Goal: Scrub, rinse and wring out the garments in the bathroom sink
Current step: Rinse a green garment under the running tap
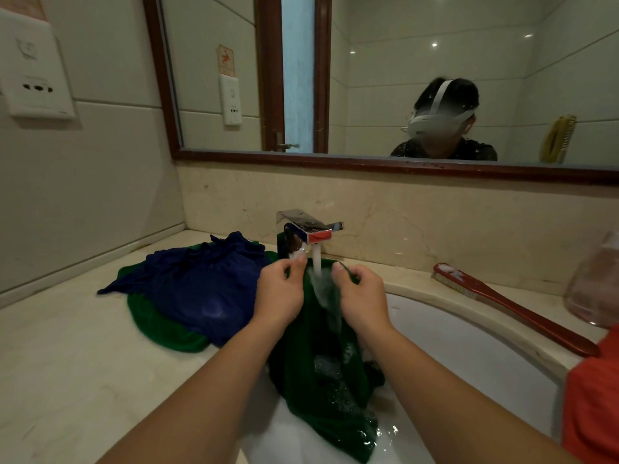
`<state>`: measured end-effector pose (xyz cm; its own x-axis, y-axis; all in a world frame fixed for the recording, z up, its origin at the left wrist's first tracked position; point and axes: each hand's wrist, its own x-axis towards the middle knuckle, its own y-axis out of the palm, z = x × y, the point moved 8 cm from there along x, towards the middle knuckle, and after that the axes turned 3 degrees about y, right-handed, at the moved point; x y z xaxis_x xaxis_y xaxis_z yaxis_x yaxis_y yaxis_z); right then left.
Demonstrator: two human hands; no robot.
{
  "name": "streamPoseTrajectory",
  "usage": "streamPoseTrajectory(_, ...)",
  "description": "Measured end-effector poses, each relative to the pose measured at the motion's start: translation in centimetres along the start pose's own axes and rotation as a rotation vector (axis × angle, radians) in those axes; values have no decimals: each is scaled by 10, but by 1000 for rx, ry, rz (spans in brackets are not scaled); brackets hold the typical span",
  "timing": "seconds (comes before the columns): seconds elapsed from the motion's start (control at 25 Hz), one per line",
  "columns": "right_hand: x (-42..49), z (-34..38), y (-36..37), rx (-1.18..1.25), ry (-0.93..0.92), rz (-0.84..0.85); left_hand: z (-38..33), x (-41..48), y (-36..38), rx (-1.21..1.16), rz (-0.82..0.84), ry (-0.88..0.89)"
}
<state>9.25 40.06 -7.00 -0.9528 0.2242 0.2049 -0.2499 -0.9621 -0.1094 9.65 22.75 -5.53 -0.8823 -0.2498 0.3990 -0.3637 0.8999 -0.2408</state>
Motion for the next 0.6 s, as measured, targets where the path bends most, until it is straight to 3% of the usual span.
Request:
streamPoseTrajectory(0.32,0,9,-15,-44,-77,-108,8,-16,28,-346,206,-286)
streamPoseTrajectory(0.44,0,12,-6,-91,-98,-36,7,-13,22,-477,121,-319)
streamPoseTrajectory(0.6,-5,15,11,-46,-93,105,9,-9,-1,-405,-125,-256)
